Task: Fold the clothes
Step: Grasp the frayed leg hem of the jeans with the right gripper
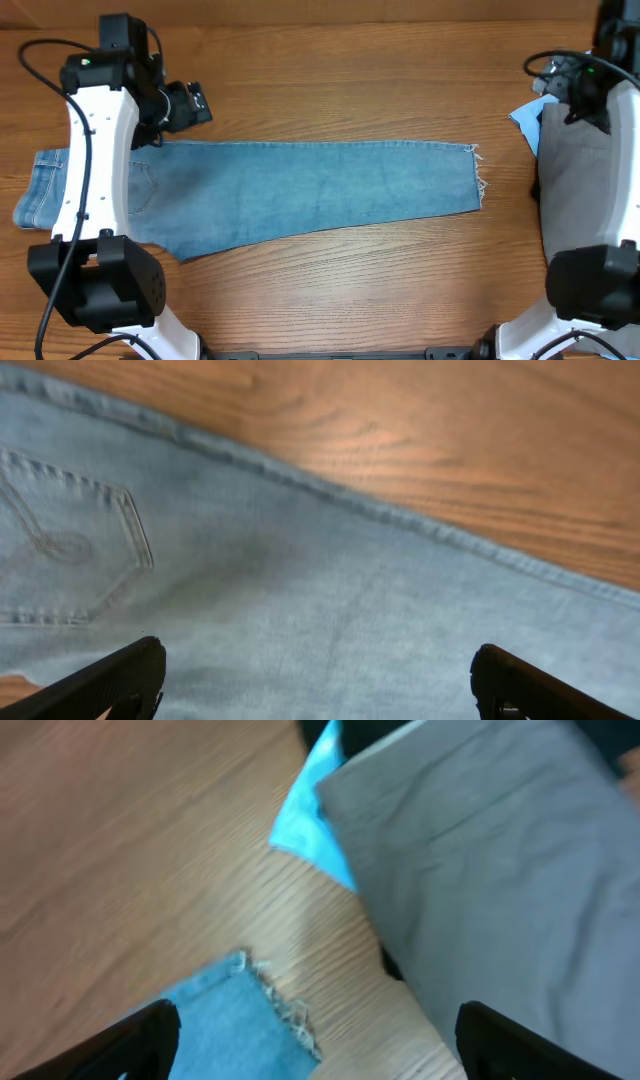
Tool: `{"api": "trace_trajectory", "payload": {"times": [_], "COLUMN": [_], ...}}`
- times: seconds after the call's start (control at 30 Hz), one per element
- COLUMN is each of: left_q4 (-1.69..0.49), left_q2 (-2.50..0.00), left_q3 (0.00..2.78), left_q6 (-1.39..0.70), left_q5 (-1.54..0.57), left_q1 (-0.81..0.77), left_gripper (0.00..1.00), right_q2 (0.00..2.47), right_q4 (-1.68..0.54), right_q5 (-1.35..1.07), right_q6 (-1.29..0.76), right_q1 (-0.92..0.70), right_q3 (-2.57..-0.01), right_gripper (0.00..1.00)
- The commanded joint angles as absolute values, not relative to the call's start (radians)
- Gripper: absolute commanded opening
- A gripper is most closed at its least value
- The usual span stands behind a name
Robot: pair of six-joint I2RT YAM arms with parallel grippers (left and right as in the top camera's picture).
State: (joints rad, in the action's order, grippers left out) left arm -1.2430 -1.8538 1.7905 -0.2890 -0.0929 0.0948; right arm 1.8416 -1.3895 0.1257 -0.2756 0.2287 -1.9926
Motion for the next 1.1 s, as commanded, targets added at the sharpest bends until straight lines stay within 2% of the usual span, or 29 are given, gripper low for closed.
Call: {"api": "trace_trajectory", "payload": {"times": [0.0,0.03,0.23,0.5,1.07], "left_q4": [-1.240,-1.231,-1.156,-1.095,-1.094], "left_q2": [-1.827,-1.827,-1.827,-1.827,-1.827], "left_q3": [1.720,1.702,1.607,1.556,1.555], "left_q6": [-0.315,-0.318,-0.318,-0.313,-0.310], "left_q5": [-0.100,-0.119,-0.205,-0.236,-0.236], "left_q1": [0.076,0.071,0.058,0.034,0.022], "left_gripper": [1.00,1.00,1.00,1.00,1.00], "right_q2": [1.867,1.867,1.867,1.868,1.950], "right_q4": [-1.340,-1.320,-1.215,-0.984,-0.875], "right_q5": [-0.278,-0.334,-0.339,-0.342,-0.237], "right_q6": [0.018,0.065,0.106,0.074,0.022], "right_q1": [0.271,0.279,0.277,0.200,0.190], "right_q3": [-1.872,-1.822,-1.588,-1.346,-1.261], "right_gripper": [0.97,1.00,1.00,1.00,1.00]}}
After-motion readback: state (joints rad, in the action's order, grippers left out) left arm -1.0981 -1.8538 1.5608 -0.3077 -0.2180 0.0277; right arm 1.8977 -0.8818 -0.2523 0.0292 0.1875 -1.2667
